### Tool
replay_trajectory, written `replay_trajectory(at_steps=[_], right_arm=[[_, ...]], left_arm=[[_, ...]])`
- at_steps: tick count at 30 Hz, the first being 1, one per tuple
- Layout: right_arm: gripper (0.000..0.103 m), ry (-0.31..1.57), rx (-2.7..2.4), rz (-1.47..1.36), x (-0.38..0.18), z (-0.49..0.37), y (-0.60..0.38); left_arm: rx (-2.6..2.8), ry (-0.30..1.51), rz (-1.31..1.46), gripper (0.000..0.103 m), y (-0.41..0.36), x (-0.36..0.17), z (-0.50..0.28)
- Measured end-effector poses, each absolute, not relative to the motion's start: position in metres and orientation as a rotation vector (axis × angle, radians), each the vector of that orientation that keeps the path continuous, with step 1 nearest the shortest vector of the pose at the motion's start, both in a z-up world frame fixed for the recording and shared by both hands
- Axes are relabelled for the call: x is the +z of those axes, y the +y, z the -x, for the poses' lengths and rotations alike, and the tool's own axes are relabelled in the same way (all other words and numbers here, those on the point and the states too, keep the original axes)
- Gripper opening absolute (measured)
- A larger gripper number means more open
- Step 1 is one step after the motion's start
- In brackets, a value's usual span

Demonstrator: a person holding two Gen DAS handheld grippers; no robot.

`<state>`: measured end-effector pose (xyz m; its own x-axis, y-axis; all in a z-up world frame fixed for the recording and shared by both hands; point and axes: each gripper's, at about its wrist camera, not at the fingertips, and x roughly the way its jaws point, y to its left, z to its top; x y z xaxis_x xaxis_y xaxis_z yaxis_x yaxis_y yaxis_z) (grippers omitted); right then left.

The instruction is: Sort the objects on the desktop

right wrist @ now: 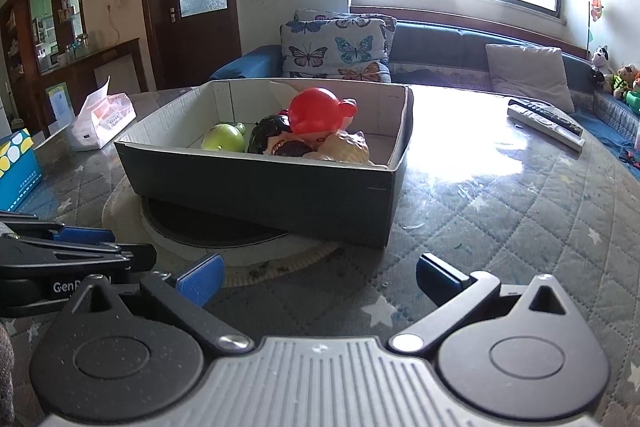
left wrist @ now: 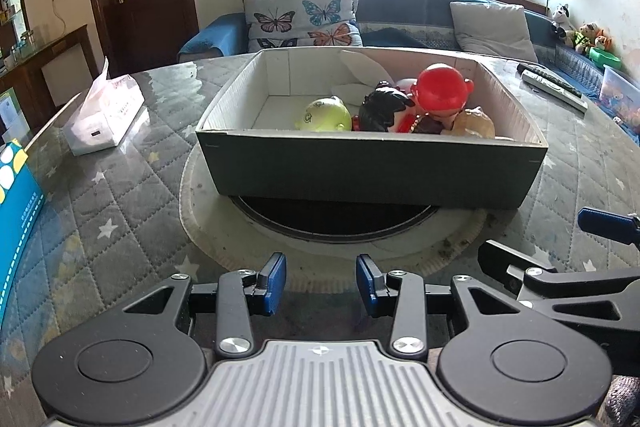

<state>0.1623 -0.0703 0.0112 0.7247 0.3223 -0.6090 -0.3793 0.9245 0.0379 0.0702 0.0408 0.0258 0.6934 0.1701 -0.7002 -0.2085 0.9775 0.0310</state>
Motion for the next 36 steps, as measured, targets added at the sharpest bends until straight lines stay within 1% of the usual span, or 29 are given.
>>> replay_trajectory(at_steps=[36], right_arm=[[0.103,0.736,0.321,0.096,0.002,-0.205,-0.048]], left_arm=[[0.224,0.78,0.026,0.041,0.053,0.026,-0.111]])
